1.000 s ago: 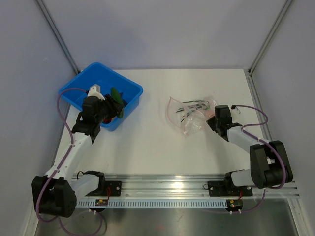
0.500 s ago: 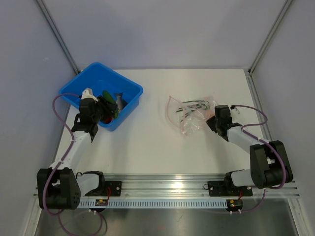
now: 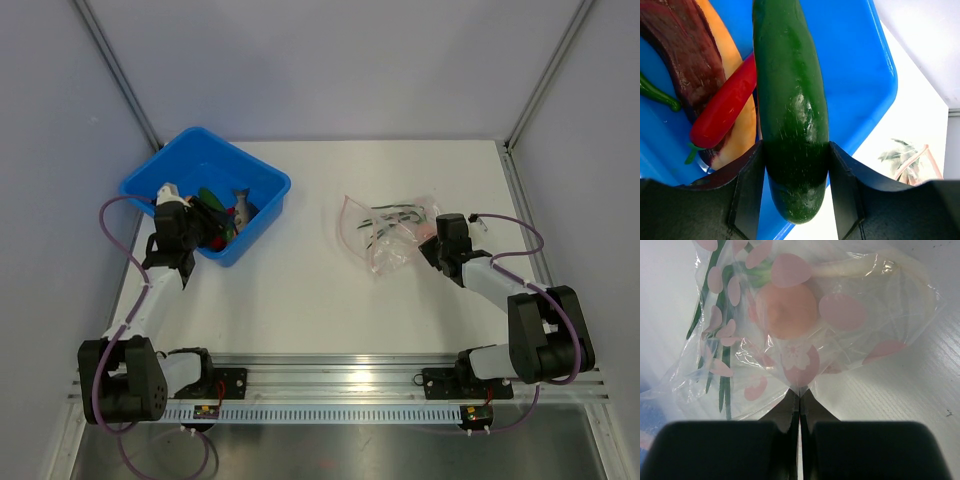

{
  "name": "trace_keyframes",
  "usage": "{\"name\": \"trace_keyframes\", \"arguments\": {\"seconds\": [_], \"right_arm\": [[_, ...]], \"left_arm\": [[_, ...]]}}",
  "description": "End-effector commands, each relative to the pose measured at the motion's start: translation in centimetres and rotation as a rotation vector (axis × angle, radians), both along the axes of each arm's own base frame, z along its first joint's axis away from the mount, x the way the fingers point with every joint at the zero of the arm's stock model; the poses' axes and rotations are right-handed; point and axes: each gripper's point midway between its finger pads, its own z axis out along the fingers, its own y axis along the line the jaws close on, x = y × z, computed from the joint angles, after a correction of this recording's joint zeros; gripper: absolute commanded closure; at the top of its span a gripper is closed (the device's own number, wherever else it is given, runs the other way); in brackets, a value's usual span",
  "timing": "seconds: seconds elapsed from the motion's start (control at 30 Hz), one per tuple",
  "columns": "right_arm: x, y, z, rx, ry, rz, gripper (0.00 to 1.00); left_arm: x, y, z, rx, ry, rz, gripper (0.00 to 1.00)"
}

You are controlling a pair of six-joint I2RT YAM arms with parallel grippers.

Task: Open the zip-top bag and remove the fake food
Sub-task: Place the fake fruit in the bin.

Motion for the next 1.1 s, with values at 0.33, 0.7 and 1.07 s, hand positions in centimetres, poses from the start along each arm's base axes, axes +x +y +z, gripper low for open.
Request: {"name": "trace_keyframes", "arguments": {"seconds": [0.33, 0.7, 1.07], "right_arm": [[0.8, -1.0, 0.7, -0.029, -0.031, -0.039, 1.0], [0.7, -0.8, 1.2, -0.023, -0.046, -0.032, 1.0], [0.9, -0.7, 1.0, -0.022, -0.036, -0.022, 1.0]], "left_arm": [[0.6, 1.3, 0.5, 0.015, -0.035, 0.053, 0.59], [0.4, 1.4, 0.3, 0.014, -0.016, 0.064, 0.3], [-1.9, -2.8, 4.1, 0.036, -0.134, -0.066, 0.21]]}}
